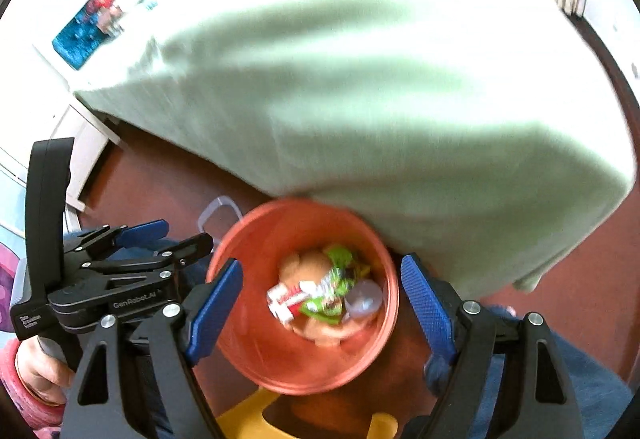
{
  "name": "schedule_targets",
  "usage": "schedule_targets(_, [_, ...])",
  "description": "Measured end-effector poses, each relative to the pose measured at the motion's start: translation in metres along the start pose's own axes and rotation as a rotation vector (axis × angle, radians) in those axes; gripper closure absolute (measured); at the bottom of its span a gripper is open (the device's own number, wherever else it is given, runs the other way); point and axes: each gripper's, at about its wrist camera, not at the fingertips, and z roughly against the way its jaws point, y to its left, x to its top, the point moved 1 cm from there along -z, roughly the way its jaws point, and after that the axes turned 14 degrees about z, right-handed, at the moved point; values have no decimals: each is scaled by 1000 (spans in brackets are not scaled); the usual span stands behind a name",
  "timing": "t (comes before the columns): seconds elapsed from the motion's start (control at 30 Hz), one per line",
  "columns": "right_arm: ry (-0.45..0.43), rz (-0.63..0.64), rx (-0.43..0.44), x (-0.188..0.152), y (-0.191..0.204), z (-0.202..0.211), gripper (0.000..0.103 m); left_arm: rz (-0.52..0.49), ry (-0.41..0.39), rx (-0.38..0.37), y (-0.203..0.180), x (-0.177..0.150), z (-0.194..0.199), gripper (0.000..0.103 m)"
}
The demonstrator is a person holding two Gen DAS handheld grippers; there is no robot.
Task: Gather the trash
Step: 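Grasp the white foam tube with the left tool while the right tool reaches the beige cylinder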
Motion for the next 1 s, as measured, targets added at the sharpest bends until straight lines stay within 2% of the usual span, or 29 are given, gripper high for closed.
schedule_targets(0.27, [-170,37,-14,33,6,52,21,0,-190,-60,-8,41,65,22])
schedule_targets(0.4, [-225,38,-13,41,6,69,21,27,-254,-68,-7,71,82,22])
schedule_targets(0.6, [-249,39,-24,41,9,78,21,103,-297,-111,-7,137,96,21])
schedule_targets(0.73, [-256,28,-20,34,7,79,21,156,-328,-105,-7,188,91,21])
schedule_targets(0.87, [-261,39,-32,30,9,83,21,224,-305,-78,-3,247,70,21])
schedule_targets(1.0, [-268,49,-47,28,9,88,21,295,-268,-84,5,287,51,21])
